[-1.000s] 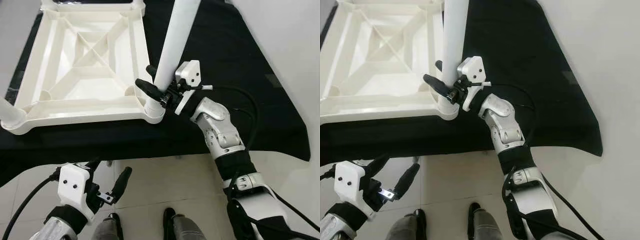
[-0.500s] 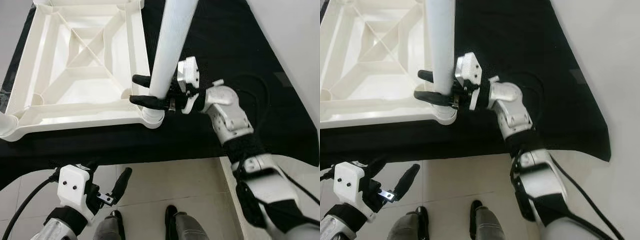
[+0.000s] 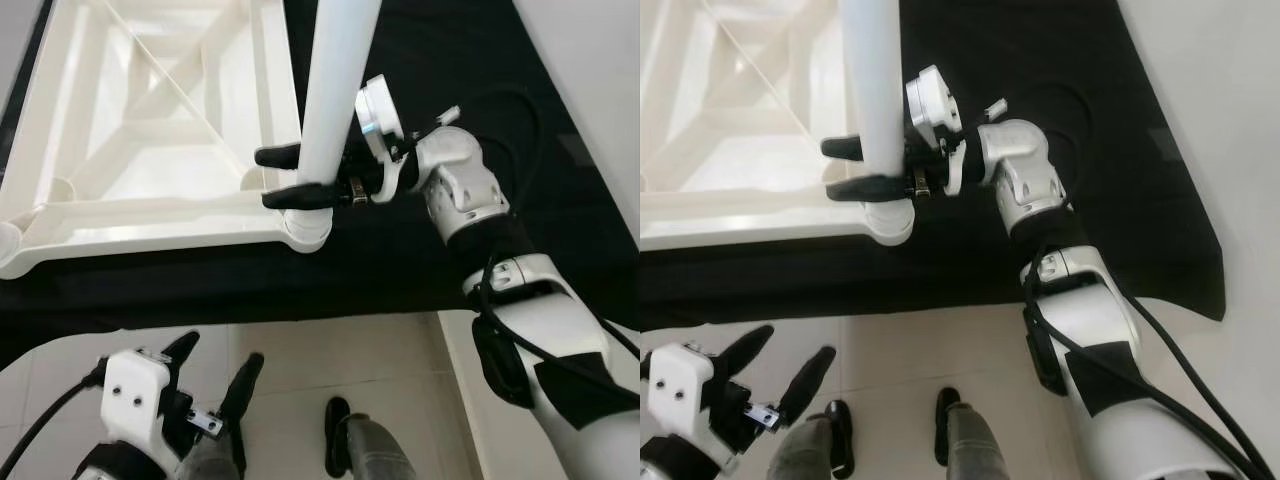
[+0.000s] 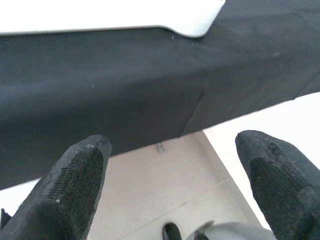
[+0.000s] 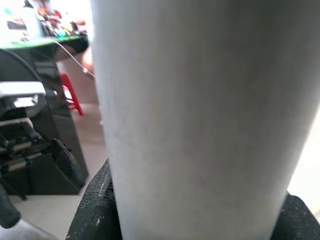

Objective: Building children table

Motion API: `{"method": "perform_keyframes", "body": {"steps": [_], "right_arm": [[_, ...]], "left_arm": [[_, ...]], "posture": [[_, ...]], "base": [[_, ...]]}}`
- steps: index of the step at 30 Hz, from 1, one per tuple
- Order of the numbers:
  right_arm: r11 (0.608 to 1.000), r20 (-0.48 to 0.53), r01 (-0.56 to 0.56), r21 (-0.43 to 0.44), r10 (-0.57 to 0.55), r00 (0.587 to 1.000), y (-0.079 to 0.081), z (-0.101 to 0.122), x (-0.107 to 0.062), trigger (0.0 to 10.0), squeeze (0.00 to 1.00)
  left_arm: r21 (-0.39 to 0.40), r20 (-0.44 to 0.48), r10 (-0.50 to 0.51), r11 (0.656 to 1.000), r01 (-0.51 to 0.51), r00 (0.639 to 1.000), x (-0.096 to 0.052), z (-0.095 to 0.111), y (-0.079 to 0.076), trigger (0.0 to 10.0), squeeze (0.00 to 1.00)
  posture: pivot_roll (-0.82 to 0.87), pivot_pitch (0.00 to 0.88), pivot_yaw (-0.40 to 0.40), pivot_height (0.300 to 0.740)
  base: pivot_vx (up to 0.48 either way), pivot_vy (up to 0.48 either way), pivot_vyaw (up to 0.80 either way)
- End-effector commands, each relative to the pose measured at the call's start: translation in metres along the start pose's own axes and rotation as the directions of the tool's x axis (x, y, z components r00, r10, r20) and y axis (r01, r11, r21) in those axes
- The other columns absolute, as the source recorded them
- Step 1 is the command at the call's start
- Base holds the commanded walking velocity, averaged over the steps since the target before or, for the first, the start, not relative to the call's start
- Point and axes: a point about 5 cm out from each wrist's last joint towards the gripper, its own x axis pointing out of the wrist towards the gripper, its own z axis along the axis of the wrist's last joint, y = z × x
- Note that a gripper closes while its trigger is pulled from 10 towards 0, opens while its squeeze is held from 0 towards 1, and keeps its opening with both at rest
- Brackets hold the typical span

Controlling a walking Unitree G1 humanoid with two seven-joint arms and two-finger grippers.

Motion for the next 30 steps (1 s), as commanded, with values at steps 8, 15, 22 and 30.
{"method": "perform_keyframes", "body": {"steps": [8, 15, 22, 30], "right_arm": [[0.982, -0.082, -0.020, 0.187, 0.036, 0.996, 0.009, -0.039, -0.002, 10.0, 0.00], [0.989, -0.142, -0.040, 0.140, 0.060, 0.988, 0.016, -0.052, -0.004, 10.0, 0.00], [0.993, -0.205, -0.047, 0.113, 0.070, 0.976, 0.024, -0.065, -0.008, 10.0, 0.00], [0.988, -0.249, 0.038, 0.148, 0.000, 0.968, 0.024, -0.071, -0.017, 10.0, 0.00]], "left_arm": [[-0.018, -0.047, -0.002, 1.000, 0.001, 0.999, -0.012, 0.000, -0.006, 10.0, 0.00], [-0.017, -0.051, -0.001, 1.000, 0.001, 0.999, -0.012, 0.000, -0.005, 10.0, 0.00], [-0.017, -0.050, -0.003, 1.000, 0.002, 0.999, -0.011, 0.000, -0.004, 10.0, 0.00], [-0.020, -0.038, -0.007, 1.000, 0.006, 0.999, -0.005, -0.001, -0.003, 10.0, 0.00]], "posture": [[0.19, 0.467, -0.098, 0.740], [0.19, 0.465, -0.093, 0.740], [0.18, 0.451, -0.090, 0.740], [0.17, 0.439, -0.097, 0.740]], "base": [[0.000, 0.000, 0.00], [0.000, 0.000, 0.00], [0.000, 0.000, 0.00], [0.000, 0.000, 0.00]]}}
